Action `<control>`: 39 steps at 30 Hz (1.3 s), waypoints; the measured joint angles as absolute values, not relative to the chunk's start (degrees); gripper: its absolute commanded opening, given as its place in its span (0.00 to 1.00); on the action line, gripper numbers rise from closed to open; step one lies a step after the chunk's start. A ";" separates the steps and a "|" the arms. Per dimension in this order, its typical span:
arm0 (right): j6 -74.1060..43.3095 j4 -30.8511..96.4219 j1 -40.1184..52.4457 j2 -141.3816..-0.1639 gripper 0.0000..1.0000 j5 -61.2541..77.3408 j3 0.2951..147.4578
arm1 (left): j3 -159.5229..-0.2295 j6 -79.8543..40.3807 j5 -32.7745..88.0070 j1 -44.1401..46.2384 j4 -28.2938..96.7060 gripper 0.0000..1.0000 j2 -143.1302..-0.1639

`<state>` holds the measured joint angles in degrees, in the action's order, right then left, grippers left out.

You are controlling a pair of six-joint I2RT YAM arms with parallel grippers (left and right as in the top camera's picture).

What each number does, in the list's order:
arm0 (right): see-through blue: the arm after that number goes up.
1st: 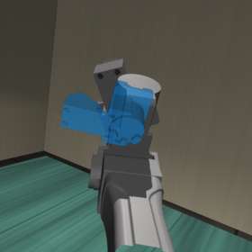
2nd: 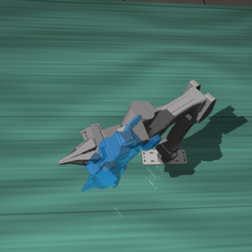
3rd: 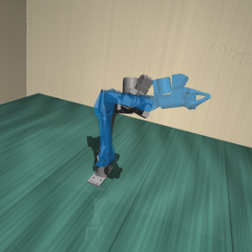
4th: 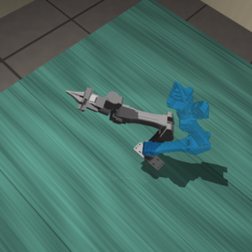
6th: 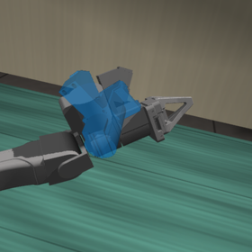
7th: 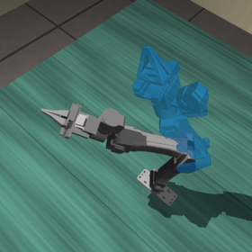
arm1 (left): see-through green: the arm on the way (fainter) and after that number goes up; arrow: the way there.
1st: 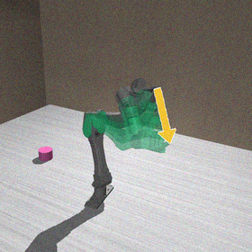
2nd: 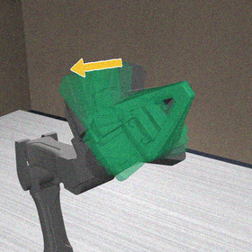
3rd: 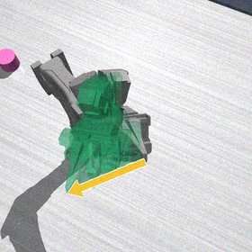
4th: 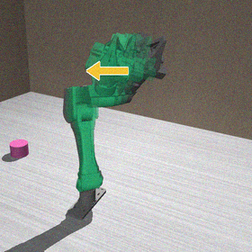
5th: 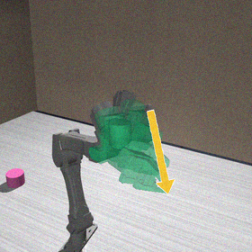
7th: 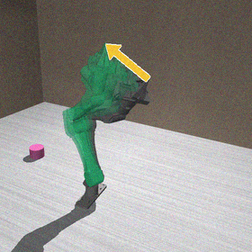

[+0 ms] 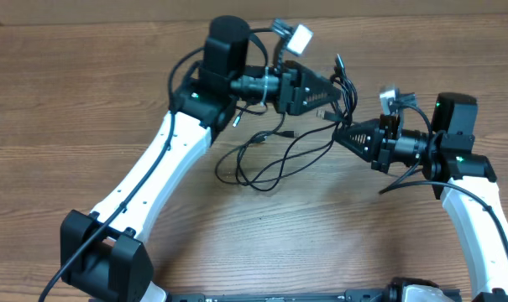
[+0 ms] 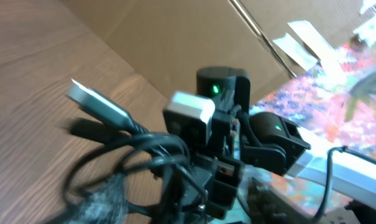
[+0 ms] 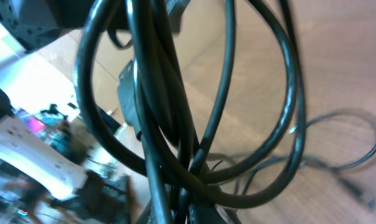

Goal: Untangle cables

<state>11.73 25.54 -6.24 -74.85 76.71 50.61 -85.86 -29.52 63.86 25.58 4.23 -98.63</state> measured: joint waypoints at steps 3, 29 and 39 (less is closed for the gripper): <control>11.86 30.48 -6.24 -74.87 0.04 76.77 50.59 | -85.86 -24.49 65.25 23.18 4.69 0.81 -98.63; 18.63 35.90 -6.24 -74.87 0.04 85.38 50.59 | -85.91 11.51 56.93 26.94 18.24 0.78 -98.67; 19.14 35.24 -6.24 -74.87 0.04 87.00 50.59 | -85.91 7.38 61.69 28.91 17.45 0.04 -98.67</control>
<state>19.14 35.24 -6.24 -74.87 87.00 50.59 -85.91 7.38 61.69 28.91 17.45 -98.67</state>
